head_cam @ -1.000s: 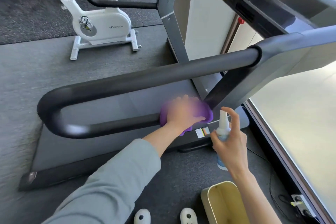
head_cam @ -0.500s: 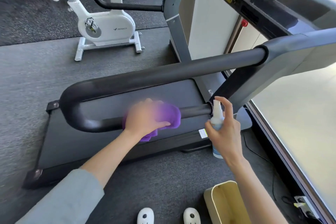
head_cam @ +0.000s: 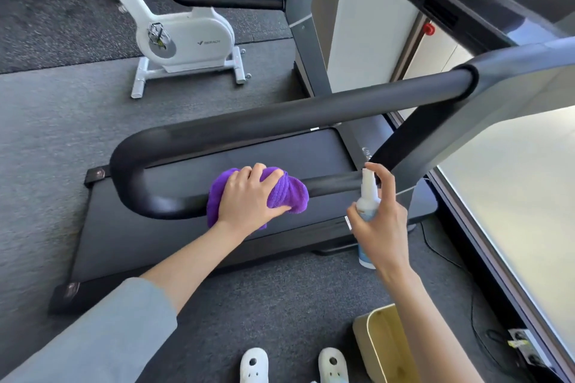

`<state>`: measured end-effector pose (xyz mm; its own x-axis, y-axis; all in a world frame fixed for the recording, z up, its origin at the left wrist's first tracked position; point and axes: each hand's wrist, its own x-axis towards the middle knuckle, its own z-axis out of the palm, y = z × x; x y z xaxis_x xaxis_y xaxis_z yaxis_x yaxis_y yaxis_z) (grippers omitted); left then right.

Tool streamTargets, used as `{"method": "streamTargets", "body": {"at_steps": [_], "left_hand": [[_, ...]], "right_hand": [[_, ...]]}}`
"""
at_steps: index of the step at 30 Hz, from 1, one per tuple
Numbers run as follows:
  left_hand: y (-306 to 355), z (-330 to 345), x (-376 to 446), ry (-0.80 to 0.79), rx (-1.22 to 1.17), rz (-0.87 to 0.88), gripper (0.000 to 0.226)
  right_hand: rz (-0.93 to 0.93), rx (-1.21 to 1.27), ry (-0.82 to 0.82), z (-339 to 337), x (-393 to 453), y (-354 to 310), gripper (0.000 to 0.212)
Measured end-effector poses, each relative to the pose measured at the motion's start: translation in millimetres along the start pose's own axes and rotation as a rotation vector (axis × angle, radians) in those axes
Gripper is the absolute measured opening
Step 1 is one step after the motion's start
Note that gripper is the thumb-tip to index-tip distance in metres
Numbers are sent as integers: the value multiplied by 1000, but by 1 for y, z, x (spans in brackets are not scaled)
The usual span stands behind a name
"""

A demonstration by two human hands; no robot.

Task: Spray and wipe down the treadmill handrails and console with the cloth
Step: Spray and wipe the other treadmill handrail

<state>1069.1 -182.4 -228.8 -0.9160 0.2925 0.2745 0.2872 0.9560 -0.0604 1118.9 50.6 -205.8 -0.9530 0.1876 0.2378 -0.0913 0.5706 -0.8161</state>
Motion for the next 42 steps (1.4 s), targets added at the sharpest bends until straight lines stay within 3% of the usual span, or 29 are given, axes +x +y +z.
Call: {"method": "streamTargets", "body": {"at_steps": [4, 13, 24, 32, 36, 42], "left_hand": [[49, 10, 40, -171, -33, 5, 72], [139, 29, 103, -206, -84, 47, 77], [20, 9, 12, 52, -49, 45, 61], [-68, -14, -53, 136, 117, -84, 73], [-66, -23, -60, 196, 52, -97, 61], [-36, -35, -78, 512, -71, -303, 57]], "right_hand": [[20, 2, 65, -22, -2, 18, 71], [56, -17, 1, -57, -2, 37, 69], [-7, 33, -61, -33, -4, 15, 72], [-52, 63, -111, -16, -14, -4, 73], [-45, 59, -119, -14, -14, -11, 72], [-77, 80, -163, -2, -18, -21, 73]]}}
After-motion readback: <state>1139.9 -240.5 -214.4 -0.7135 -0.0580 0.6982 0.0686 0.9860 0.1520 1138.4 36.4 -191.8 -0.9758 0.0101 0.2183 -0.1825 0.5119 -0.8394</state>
